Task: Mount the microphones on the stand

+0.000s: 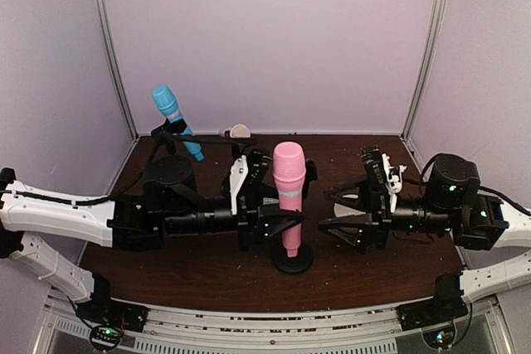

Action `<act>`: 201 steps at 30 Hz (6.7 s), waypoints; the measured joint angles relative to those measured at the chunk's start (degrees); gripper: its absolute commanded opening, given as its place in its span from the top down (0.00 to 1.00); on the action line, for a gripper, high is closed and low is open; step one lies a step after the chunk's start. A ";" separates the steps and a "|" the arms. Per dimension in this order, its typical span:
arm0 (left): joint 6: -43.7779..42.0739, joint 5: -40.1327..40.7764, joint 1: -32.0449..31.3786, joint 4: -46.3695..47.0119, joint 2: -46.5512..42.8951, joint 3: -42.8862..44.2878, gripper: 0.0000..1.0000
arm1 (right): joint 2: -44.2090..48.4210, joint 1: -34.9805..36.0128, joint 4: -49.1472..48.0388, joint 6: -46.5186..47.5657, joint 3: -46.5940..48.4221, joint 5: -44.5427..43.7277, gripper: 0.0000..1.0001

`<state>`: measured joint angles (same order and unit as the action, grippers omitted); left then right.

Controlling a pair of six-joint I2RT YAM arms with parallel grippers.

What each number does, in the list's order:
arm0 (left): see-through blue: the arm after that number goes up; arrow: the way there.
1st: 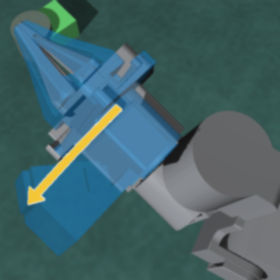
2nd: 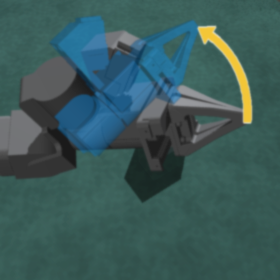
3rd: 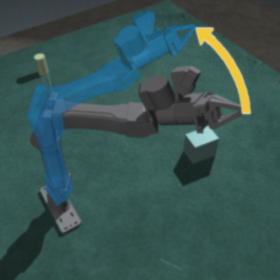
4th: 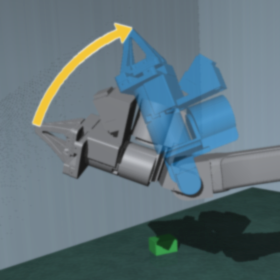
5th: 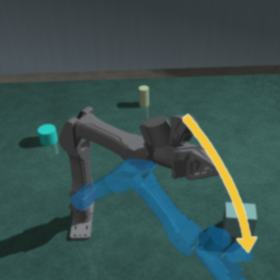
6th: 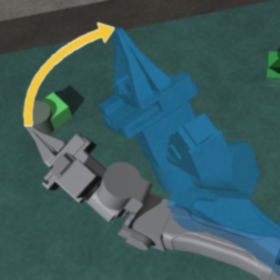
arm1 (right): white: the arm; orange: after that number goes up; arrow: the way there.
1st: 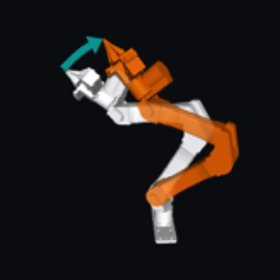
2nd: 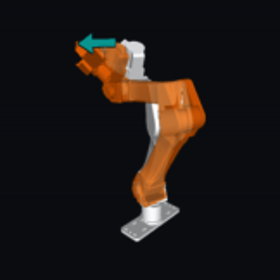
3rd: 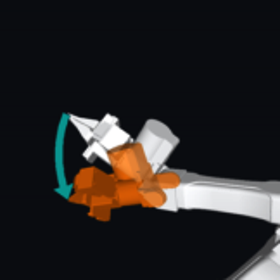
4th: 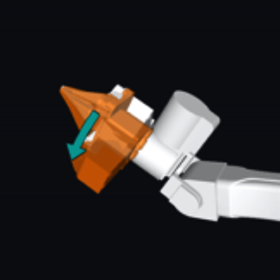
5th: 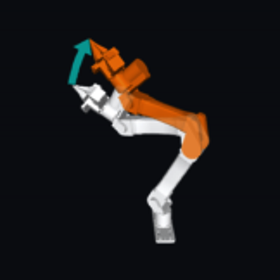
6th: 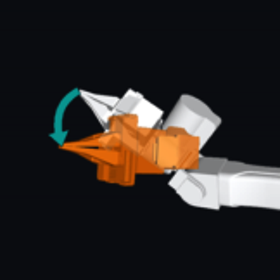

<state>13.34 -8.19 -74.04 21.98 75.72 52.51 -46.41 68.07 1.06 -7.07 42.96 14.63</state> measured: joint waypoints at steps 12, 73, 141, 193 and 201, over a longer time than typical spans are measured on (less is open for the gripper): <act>10.95 10.40 0.00 5.81 0.11 -1.53 0.97 | -10.75 8.55 3.67 0.55 2.36 -16.98 0.27; 1.64 -3.80 -0.15 11.10 -6.29 -5.90 0.81 | -12.02 14.05 7.17 5.53 3.58 -15.65 0.41; -5.62 -5.35 11.58 10.99 15.78 2.54 0.77 | 20.28 11.76 10.78 1.70 -9.35 -32.48 0.87; -3.76 18.49 -0.74 -4.02 -6.97 -12.79 0.07 | 17.53 9.29 9.27 2.86 -10.12 -33.70 0.89; -9.11 -6.36 15.93 -5.55 -8.76 -8.28 0.06 | 17.51 9.25 9.55 2.80 -10.12 -32.41 0.89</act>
<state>4.23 -14.55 -58.11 16.43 66.96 44.23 -28.91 77.32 10.61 -4.27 32.84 -17.78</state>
